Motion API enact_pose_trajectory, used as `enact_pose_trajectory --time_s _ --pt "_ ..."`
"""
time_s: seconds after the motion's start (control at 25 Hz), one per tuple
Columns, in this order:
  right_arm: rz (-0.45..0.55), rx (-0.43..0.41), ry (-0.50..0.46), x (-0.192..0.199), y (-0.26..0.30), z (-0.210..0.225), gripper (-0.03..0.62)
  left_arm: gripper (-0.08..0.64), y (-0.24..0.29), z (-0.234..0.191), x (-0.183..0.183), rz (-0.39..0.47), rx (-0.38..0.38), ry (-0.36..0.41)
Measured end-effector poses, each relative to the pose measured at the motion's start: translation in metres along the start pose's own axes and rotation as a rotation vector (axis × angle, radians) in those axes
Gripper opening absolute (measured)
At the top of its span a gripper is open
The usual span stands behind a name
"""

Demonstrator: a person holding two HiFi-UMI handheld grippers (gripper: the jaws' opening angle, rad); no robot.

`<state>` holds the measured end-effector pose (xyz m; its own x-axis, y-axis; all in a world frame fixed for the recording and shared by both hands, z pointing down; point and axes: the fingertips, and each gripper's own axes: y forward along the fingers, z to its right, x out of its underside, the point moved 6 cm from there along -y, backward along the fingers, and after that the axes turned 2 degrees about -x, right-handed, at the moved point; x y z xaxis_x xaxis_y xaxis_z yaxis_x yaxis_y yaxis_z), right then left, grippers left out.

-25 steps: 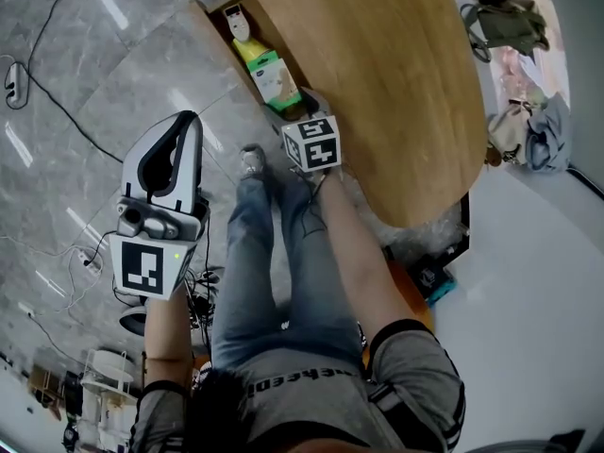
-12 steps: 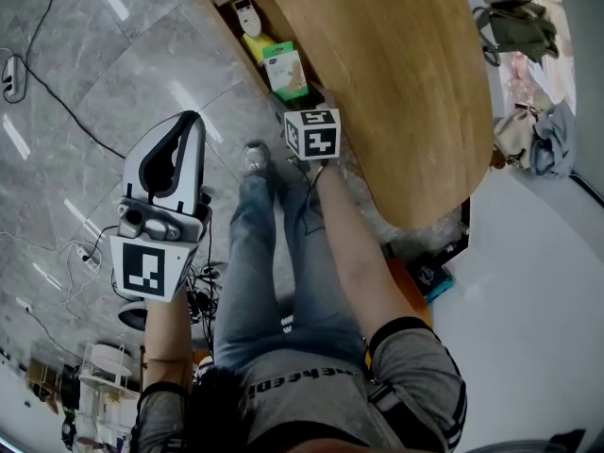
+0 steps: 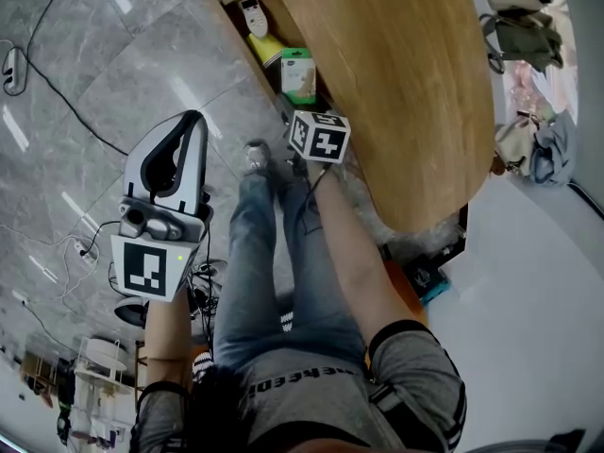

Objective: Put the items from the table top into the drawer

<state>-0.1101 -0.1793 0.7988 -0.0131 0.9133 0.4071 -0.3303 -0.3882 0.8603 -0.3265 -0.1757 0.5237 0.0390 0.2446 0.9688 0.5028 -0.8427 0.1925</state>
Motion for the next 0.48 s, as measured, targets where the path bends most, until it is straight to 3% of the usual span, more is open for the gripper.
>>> enact_pose_trajectory --time_s 0.2,0.48 --pt "-0.021 0.032 0.157 0.002 0.006 0.007 0.347 0.012 0.003 -0.001 -0.002 -0.001 -0.003 0.003" --pt "-0.026 0.053 0.196 0.002 0.015 0.011 0.350 0.012 0.006 0.000 0.000 -0.010 0.003 0.009"
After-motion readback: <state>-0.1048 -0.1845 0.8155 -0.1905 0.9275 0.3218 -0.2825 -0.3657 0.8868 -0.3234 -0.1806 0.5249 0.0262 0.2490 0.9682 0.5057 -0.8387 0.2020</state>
